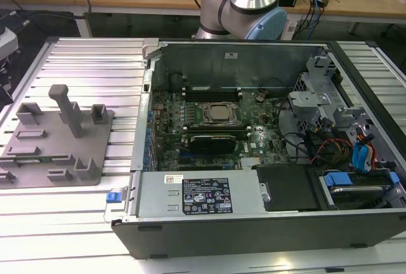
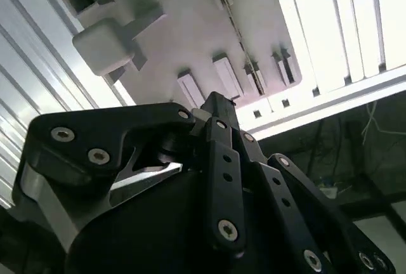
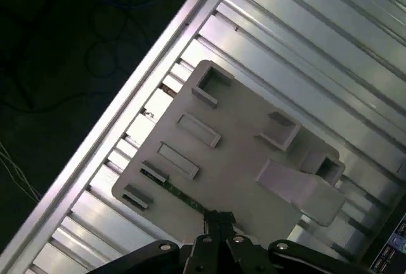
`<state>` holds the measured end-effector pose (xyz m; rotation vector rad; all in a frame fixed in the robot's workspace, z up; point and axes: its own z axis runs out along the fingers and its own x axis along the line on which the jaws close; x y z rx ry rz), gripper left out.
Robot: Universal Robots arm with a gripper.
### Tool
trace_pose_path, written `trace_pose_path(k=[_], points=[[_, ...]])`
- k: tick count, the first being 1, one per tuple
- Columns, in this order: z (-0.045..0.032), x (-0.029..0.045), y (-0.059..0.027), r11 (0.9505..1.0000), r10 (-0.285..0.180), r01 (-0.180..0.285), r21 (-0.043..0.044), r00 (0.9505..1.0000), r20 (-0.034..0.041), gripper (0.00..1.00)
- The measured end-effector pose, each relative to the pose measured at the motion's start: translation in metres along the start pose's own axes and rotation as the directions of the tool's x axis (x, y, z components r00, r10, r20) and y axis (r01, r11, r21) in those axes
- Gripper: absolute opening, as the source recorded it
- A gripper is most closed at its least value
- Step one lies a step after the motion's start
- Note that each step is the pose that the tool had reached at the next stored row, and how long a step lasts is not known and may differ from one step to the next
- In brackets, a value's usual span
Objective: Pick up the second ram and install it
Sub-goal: 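Pick up the second ram and move it above second insertion slot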
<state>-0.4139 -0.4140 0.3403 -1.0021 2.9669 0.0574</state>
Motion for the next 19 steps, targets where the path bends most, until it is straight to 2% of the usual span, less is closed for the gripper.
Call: trace_pose_path(k=[1, 3, 5, 7, 8, 9, 10, 11, 13, 15, 16, 18, 19], points=[[0.0003, 0.0, 0.0, 0.999, -0.045, 0.045, 0.0013, 0.999, -0.0032, 0.08], [0.0007, 0.0, 0.0, 0.9925, -0.122, 0.122, 0.0042, 0.9925, -0.01, 0.08], [0.0012, 0.0, 0.0, 0.9799, -0.199, 0.2, 0.006, 0.9798, -0.0165, 0.08], [0.0016, 0.0, 0.0, 0.9694, -0.245, 0.245, 0.0062, 0.9693, -0.0199, 0.08], [0.0019, 0.0, 0.0, 0.9621, -0.272, 0.273, 0.0059, 0.9619, -0.0215, 0.08], [0.0023, 0.0, -0.0001, 0.9495, -0.314, 0.314, 0.0055, 0.9493, -0.024, 0.08], [0.0028, 0.0001, -0.0001, 0.9306, -0.366, 0.366, 0.0053, 0.9303, -0.0276, 0.08], [0.0032, 0.0001, -0.0001, 0.9168, -0.399, 0.399, 0.0053, 0.9165, -0.0303, 0.08], [0.0038, 0.0001, -0.0001, 0.8842, -0.467, 0.467, 0.0047, 0.8838, -0.0357, 0.08], [0.0041, 0.0001, -0.0001, 0.8658, -0.5, 0.5, 0.0042, 0.8653, -0.0382, 0.08], [0.0044, 0.0001, -0.0001, 0.8522, -0.523, 0.523, 0.0036, 0.8516, -0.0398, 0.08], [0.0058, 0.0001, -0.0002, 0.8076, -0.589, 0.59, 0.001, 0.8069, -0.0417, 0.08], [0.0063, 0.0001, -0.0002, 0.792, -0.61, 0.611, -0.0001, 0.7913, -0.0423, 0.08]])
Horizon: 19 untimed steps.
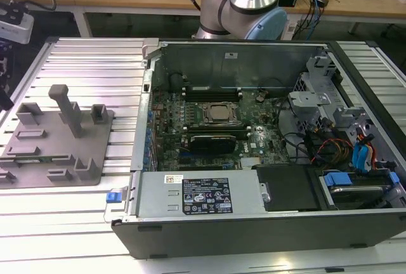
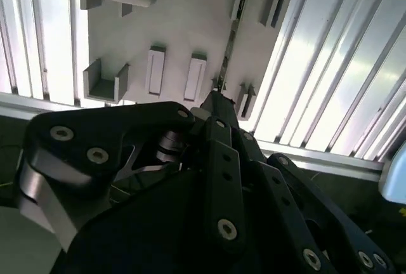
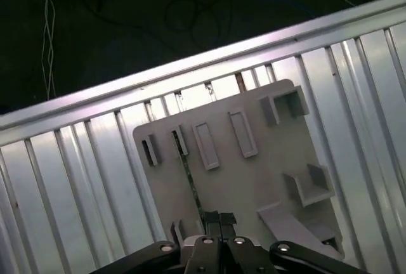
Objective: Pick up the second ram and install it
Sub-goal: 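Pick up the second ram and move it above second insertion slot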
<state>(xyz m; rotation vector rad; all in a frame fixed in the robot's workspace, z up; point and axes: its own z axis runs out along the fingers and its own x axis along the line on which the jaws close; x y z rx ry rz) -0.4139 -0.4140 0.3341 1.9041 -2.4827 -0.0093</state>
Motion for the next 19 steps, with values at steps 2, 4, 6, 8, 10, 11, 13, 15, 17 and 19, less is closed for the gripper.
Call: trace_pose_path(k=[2, 4, 6, 8, 10, 11, 13, 15, 17, 19], points=[[0.0011, 0.0, 0.0, 0.9989, -0.046, 0.046, 0.0003, 0.9989, -0.0006, 0.08], [0.0037, 0.0, -0.0001, 0.9926, -0.121, 0.121, 0.0005, 0.9926, -0.0017, 0.08], [0.0052, 0.0, -0.0001, 0.9865, -0.164, 0.164, 0.0004, 0.9865, -0.0023, 0.08], [0.0084, -0.0001, -0.0001, 0.9712, -0.238, 0.238, -0.0004, 0.9712, -0.0034, 0.08], [0.0105, -0.0001, -0.0001, 0.9611, -0.276, 0.276, -0.0028, 0.9611, -0.004, 0.08], [0.0135, 0.0011, -0.0004, 0.9549, -0.297, 0.297, -0.0088, 0.9549, -0.0041, 0.08], [0.0222, 0.0093, -0.0028, 0.9533, -0.302, 0.302, -0.0139, 0.9534, -0.0039, 0.08], [0.0283, 0.0146, -0.0044, 0.9537, -0.301, 0.301, -0.0138, 0.9537, -0.0036, 0.08], [0.0332, 0.0179, -0.0053, 0.9543, -0.298, 0.298, -0.0138, 0.9544, -0.0032, 0.08], [0.0367, 0.0198, -0.0058, 0.9549, -0.297, 0.296, -0.0141, 0.955, -0.0033, 0.08]])
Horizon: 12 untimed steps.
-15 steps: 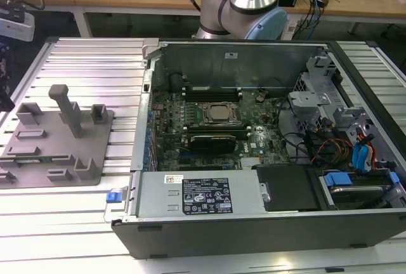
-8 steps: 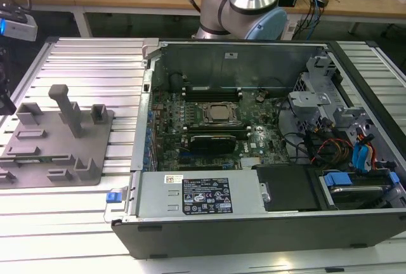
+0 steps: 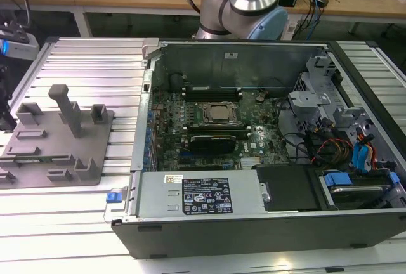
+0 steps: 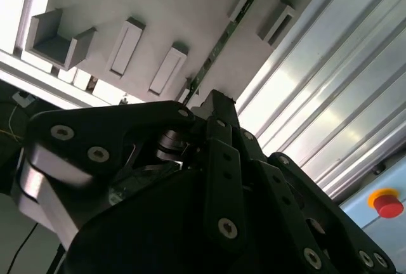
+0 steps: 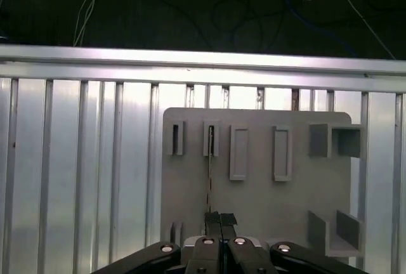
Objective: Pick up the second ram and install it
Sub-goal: 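Pick up the second ram and move it above second insertion slot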
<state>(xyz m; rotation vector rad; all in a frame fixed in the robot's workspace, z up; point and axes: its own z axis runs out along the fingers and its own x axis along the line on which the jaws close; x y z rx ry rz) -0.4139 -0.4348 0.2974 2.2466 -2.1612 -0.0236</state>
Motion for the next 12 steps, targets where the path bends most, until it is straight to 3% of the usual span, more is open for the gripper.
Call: trace_pose_path(k=[3, 12], points=[[0.0142, 0.0035, -0.0003, 1.0, 0.004, -0.004, 0.0001, 1.0, 0.0016, 0.08], [0.0306, 0.0034, -0.0007, 0.9999, 0.015, -0.015, 0.0002, 0.9999, 0.0047, 0.08]])
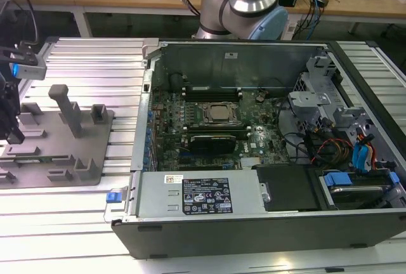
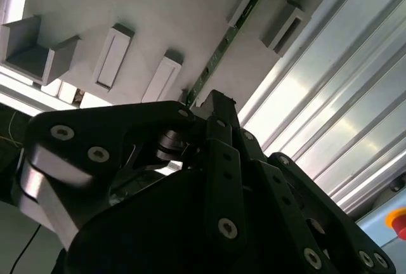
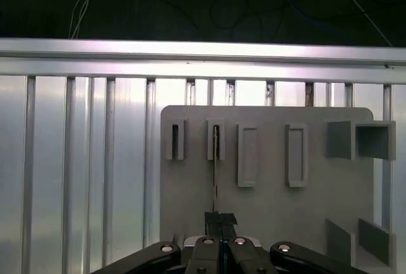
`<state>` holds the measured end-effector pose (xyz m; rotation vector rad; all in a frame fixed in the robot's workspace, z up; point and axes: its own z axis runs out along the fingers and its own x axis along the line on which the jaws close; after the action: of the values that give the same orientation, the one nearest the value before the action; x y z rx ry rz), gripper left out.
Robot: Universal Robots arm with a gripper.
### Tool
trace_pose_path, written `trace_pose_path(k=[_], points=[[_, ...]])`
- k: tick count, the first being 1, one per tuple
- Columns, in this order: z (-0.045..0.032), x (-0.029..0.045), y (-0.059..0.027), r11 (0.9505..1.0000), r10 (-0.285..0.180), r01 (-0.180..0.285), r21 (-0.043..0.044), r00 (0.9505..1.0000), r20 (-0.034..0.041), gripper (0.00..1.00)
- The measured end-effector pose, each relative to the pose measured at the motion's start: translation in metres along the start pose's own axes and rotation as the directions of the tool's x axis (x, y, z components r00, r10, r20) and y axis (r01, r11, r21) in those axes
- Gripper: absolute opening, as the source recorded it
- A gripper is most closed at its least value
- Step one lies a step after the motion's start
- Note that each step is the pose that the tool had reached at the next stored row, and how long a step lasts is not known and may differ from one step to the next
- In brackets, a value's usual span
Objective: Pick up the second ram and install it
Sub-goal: 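Pick up the second ram and move it above second insertion slot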
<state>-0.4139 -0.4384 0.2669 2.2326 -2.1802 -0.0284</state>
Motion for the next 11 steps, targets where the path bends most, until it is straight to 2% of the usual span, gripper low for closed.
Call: trace_pose_path(k=[8, 9, 11], points=[[0.0144, 0.0, 0.0002, 1.0, 0.0, 0.0, 0.0, 1.0, -0.0001, 0.08], [0.0194, 0.0, 0.0003, 1.0, 0.0, 0.0, 0.0, 1.0, -0.0001, 0.08], [0.0244, -0.0001, 0.0011, 1.0, 0.0, 0.0, 0.0023, 1.0, 0.0001, 0.08]])
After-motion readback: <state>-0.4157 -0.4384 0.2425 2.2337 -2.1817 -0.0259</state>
